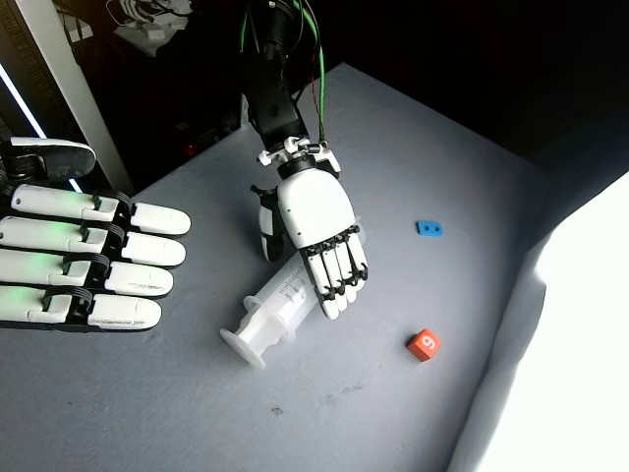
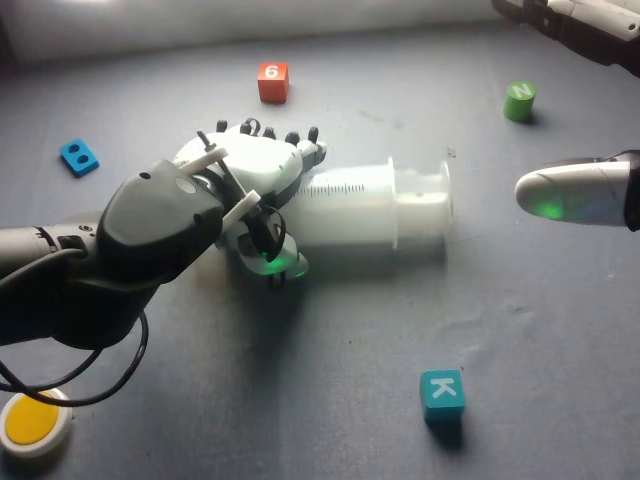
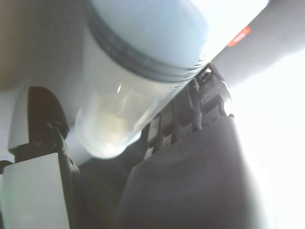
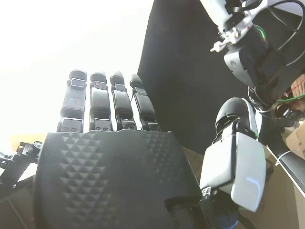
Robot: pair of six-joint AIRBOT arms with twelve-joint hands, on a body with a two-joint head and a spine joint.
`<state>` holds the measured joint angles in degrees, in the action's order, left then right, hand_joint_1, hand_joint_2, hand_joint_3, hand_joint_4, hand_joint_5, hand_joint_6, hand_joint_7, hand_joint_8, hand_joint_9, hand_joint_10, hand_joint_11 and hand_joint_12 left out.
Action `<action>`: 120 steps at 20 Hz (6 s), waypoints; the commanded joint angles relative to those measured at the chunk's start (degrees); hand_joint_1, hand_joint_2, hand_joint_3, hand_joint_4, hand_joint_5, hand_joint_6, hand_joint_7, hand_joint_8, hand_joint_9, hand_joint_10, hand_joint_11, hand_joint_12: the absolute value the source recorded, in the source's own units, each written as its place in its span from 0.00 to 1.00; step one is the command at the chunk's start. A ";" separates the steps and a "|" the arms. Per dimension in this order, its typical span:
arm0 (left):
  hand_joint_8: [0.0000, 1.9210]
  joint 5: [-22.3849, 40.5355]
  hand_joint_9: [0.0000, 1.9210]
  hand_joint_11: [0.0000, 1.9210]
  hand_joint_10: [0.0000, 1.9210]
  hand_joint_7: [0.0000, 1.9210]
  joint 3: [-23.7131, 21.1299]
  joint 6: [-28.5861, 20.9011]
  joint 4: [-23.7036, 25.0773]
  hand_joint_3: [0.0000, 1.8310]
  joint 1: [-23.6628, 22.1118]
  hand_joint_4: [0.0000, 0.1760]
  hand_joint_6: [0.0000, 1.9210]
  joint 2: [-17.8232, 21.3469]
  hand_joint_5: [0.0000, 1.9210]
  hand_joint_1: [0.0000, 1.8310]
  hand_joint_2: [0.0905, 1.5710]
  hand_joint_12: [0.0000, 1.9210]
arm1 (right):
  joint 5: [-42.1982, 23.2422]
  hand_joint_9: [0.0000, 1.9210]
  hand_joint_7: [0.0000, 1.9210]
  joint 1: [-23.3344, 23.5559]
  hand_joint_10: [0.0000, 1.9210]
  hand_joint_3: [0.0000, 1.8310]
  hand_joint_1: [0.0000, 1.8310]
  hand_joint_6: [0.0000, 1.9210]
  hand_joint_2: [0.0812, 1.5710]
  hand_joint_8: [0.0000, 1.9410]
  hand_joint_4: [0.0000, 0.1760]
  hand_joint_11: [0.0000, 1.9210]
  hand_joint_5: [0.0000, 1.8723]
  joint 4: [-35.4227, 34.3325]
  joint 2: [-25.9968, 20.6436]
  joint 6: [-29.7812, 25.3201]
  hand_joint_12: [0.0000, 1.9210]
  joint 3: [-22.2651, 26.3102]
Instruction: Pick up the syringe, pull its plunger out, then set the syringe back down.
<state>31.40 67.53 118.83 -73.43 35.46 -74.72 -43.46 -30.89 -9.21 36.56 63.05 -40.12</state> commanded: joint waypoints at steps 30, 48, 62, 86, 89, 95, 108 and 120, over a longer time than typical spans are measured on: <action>0.61 -1.36 0.38 0.25 0.58 0.45 -14.27 14.12 -13.15 0.00 -10.73 0.00 0.70 12.97 0.39 0.65 0.75 0.77 | 4.91 0.01 0.00 9.32 0.00 0.01 0.46 0.00 0.55 0.00 0.00 0.02 0.00 0.31 0.04 -19.78 0.01 -1.09; 0.62 -2.38 0.38 0.22 0.50 0.46 -16.52 27.94 -26.20 0.00 -21.77 0.00 0.73 16.13 0.36 0.64 0.76 0.78 | 3.34 0.07 0.07 8.54 0.01 0.00 0.48 0.00 0.44 0.01 0.00 0.00 0.01 -4.13 12.90 -16.50 0.26 -9.36; 0.63 -2.20 0.36 0.21 0.79 0.43 -15.85 28.38 -26.48 0.00 -21.63 0.00 0.73 16.51 0.35 0.73 0.77 0.81 | 0.67 0.20 0.20 6.91 0.05 0.01 0.50 0.03 0.56 0.03 0.00 0.00 0.11 -4.60 17.90 -16.60 0.55 -14.05; 0.63 -2.22 0.35 0.20 0.81 0.42 -15.85 28.53 -26.48 0.00 -21.55 0.00 0.76 16.54 0.34 0.73 0.78 0.81 | 0.50 0.41 0.46 5.10 0.72 0.00 0.74 0.71 0.74 0.55 0.00 0.28 0.40 -6.19 16.08 -16.18 0.72 -14.52; 0.61 -2.20 0.35 0.20 0.79 0.43 -15.81 28.53 -26.48 0.00 -21.58 0.00 0.75 16.56 0.35 0.73 0.77 0.80 | 0.62 0.44 0.48 4.37 0.67 0.00 0.74 0.70 0.73 0.51 0.00 0.31 0.41 -6.18 14.56 -15.86 0.67 -14.24; 0.65 -2.20 0.35 0.21 0.55 0.42 -15.75 28.53 -26.48 0.00 -21.64 0.00 0.76 16.61 0.36 0.63 0.78 0.80 | 0.88 0.44 0.47 3.05 0.70 0.00 0.74 0.68 0.73 0.52 0.00 0.33 0.40 -6.17 11.62 -15.43 0.67 -13.49; 0.65 -2.21 0.34 0.19 0.74 0.42 -15.81 28.69 -26.47 0.00 -21.96 0.00 0.72 16.80 0.38 0.71 0.77 0.80 | 0.90 0.47 0.51 1.20 0.65 0.00 0.75 0.65 0.71 0.46 0.00 0.35 0.43 -6.17 4.87 -15.49 0.66 -11.14; 0.71 -2.03 0.34 0.23 0.61 0.41 -16.06 29.14 -26.48 0.00 -21.81 0.07 0.66 16.85 0.40 0.63 0.77 0.80 | 0.90 0.48 0.50 -0.47 0.63 0.00 0.75 0.61 0.70 0.46 0.00 0.37 0.46 -6.18 0.33 -16.38 0.63 -10.54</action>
<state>26.57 51.20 147.00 -103.07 14.28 -58.83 -37.43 -31.48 -14.15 38.13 45.17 -50.09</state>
